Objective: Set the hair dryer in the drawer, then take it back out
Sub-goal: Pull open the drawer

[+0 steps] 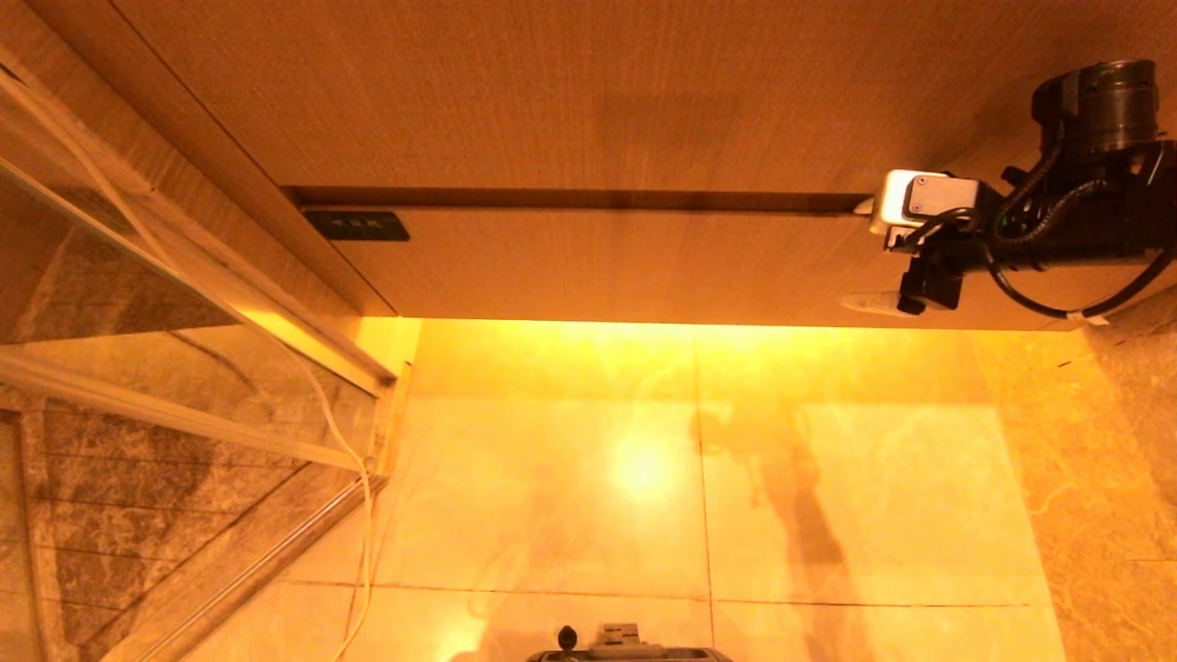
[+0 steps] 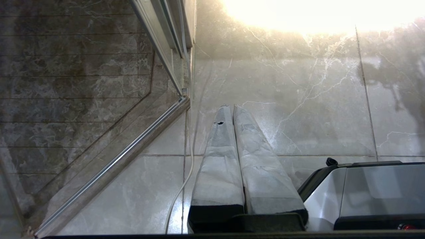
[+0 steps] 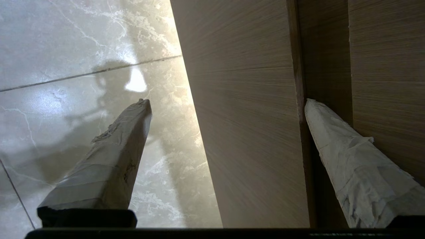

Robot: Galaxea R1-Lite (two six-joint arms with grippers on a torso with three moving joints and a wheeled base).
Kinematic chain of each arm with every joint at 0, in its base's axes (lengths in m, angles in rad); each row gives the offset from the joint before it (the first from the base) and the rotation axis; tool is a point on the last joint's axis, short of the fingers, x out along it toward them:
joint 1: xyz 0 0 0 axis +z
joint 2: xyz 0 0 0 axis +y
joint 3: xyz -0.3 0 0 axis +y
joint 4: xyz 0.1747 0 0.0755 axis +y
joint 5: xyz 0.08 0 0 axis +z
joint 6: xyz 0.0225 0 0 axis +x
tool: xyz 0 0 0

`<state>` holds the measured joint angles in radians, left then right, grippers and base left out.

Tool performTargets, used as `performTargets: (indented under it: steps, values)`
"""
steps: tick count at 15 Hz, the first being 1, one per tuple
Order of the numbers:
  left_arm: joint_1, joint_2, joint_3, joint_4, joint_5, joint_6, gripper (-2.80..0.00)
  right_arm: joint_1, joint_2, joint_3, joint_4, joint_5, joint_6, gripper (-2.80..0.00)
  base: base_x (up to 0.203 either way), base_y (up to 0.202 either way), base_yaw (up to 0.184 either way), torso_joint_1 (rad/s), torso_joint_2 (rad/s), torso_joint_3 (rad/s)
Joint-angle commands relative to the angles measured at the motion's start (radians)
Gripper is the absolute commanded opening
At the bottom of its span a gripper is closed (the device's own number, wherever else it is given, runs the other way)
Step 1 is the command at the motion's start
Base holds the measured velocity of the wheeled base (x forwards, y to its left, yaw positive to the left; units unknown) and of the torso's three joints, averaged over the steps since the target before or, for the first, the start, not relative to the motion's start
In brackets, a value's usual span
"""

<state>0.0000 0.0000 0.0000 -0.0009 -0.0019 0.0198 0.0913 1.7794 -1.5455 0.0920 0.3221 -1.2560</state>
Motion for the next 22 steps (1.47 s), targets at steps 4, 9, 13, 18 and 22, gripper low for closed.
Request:
performTargets:
  steps: [4,9,13,18,22]
  values:
    - [0.0,0.0,0.002,-0.001,0.0,0.0,-2.8,0.003,-0.003,0.002,0.005,0.0,-0.027,0.0,0.0,0.0,0.0,0.0,0.0,0.0]
    - [0.0,0.0,0.002,-0.001,0.0,0.0,-2.8,0.004,-0.009,-0.001,0.094,-0.002,-0.039,0.0,0.0,0.0,0.0,0.0,0.0,0.0]
    - [0.0,0.0,0.002,-0.001,0.0,0.0,-2.8,0.005,-0.009,-0.006,0.135,-0.017,-0.035,0.0,0.0,0.0,0.0,0.0,0.0,0.0]
    - [0.0,0.0,0.002,-0.001,0.0,0.0,-2.8,0.005,-0.054,0.001,0.214,-0.028,-0.04,0.0,0.0,0.0,0.0,0.0,0.0,0.0]
    - [0.0,0.0,0.002,-0.001,0.0,0.0,-2.8,0.005,-0.117,0.02,0.215,-0.014,-0.038,0.0,0.0,0.0,0.0,0.0,0.0,0.0]
